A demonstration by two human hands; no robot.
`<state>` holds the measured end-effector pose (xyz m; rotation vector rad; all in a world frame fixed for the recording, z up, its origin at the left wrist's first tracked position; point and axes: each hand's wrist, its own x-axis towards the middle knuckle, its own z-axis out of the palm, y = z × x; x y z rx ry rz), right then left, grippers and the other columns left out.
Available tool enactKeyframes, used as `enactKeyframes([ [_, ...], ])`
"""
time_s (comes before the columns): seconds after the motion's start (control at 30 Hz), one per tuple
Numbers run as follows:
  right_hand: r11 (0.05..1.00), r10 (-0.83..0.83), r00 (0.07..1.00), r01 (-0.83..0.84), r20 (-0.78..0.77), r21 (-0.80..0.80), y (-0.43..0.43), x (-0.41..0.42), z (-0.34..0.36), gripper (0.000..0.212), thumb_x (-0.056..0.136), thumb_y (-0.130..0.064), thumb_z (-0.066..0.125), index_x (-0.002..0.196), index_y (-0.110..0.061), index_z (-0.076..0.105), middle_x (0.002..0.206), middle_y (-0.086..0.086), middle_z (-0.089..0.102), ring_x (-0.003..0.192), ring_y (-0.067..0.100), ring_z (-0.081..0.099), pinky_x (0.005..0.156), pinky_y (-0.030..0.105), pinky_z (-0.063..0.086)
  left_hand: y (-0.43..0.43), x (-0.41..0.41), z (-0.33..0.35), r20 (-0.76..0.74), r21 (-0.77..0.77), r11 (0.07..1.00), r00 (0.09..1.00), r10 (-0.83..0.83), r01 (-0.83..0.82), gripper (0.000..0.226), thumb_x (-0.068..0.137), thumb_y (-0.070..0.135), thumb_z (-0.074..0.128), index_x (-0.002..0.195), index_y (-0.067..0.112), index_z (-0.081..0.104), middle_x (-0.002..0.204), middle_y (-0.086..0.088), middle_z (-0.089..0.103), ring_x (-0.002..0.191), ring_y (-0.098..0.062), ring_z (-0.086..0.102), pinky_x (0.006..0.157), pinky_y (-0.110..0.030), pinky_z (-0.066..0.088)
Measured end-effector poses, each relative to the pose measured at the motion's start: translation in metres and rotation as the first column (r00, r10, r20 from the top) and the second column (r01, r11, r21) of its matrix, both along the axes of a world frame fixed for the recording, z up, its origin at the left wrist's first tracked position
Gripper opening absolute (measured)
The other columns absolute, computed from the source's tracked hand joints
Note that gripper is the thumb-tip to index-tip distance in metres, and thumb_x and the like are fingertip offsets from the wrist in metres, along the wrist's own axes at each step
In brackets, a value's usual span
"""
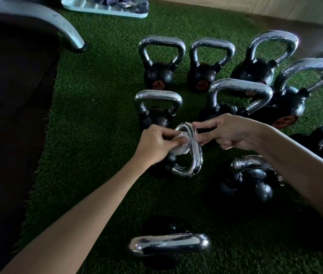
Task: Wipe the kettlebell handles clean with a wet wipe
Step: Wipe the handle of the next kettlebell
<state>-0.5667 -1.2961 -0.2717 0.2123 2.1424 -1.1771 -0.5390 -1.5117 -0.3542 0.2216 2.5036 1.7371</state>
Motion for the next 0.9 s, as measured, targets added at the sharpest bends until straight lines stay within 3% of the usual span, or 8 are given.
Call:
enactKeyframes([
  [0.17, 0.999, 0.031, 0.999, -0.03, 0.02, -0.017, 0.001, -0.003, 0.0, 0.05, 0.085, -0.016, 0.077, 0.132, -0.029, 0.065, 0.1, 0.014, 0.079, 0.032, 0.004, 0.028, 0.042, 0.017, 0.03, 0.002, 0.001, 0.009, -0.013, 0.058, 0.996, 0.997, 0.073, -0.073, 0.028, 0.08, 0.033, 0.085, 0.105, 0.022, 0.081, 0.097, 0.012, 0.078, 0.09, 0.008, 0.069, 0.079, -0.005, 0.049],
  [0.27, 1.0, 0.029, 0.999, -0.029, 0.018, -0.006, 0.0, -0.005, 0.001, 0.046, 0.086, -0.014, 0.076, 0.129, -0.028, 0.066, 0.098, 0.016, 0.078, 0.032, 0.004, 0.028, 0.041, 0.016, 0.031, 0.004, 0.017, 0.01, -0.025, 0.072, 0.997, 0.999, 0.022, -0.02, 0.031, 0.078, 0.032, 0.086, 0.106, 0.02, 0.081, 0.097, 0.012, 0.078, 0.088, 0.006, 0.071, 0.077, -0.009, 0.053],
  [0.37, 1.0, 0.017, 1.0, -0.017, 0.023, 0.005, 0.003, -0.005, 0.0, 0.046, 0.086, -0.013, 0.077, 0.128, -0.027, 0.067, 0.096, 0.017, 0.078, 0.032, 0.004, 0.028, 0.041, 0.017, 0.032, 0.008, 0.041, 0.004, -0.083, 0.018, 0.998, 0.994, -0.065, 0.067, 0.033, 0.075, 0.035, 0.087, 0.105, 0.021, 0.081, 0.1, 0.012, 0.078, 0.088, 0.003, 0.073, 0.078, -0.023, 0.06],
  [0.53, 1.0, 0.007, 0.999, -0.006, 0.033, -0.011, 0.002, -0.004, 0.001, 0.043, 0.086, -0.011, 0.075, 0.125, -0.027, 0.067, 0.095, 0.019, 0.078, 0.031, 0.004, 0.03, 0.041, 0.016, 0.032, 0.012, 0.045, 0.009, -0.19, -0.018, 0.998, 0.98, -0.056, 0.053, 0.031, 0.075, 0.029, 0.088, 0.103, 0.018, 0.081, 0.101, 0.009, 0.078, 0.089, 0.007, 0.071, 0.081, -0.022, 0.06],
  [0.7, 1.0, 0.006, 1.0, -0.007, 0.03, 0.011, -0.001, -0.004, 0.004, 0.038, 0.086, -0.01, 0.075, 0.119, -0.027, 0.07, 0.094, 0.018, 0.078, 0.032, 0.004, 0.026, 0.04, 0.016, 0.034, 0.002, 0.065, -0.004, -0.36, -0.138, 0.979, 0.913, -0.193, 0.152, 0.022, 0.081, 0.026, 0.083, 0.102, 0.02, 0.081, 0.097, 0.012, 0.078, 0.085, 0.003, 0.071, 0.073, -0.025, 0.059],
  [0.9, 1.0, 0.009, 1.0, -0.01, 0.024, 0.013, -0.008, 0.0, 0.005, 0.038, 0.084, -0.013, 0.077, 0.118, -0.029, 0.072, 0.092, 0.017, 0.078, 0.034, 0.004, 0.027, 0.041, 0.017, 0.032, -0.01, 0.07, -0.01, -0.446, -0.372, 0.916, 0.836, -0.319, 0.151, 0.028, 0.087, 0.034, 0.065, 0.11, 0.026, 0.079, 0.102, 0.012, 0.076, 0.089, -0.003, 0.067, 0.083, -0.018, 0.053],
])
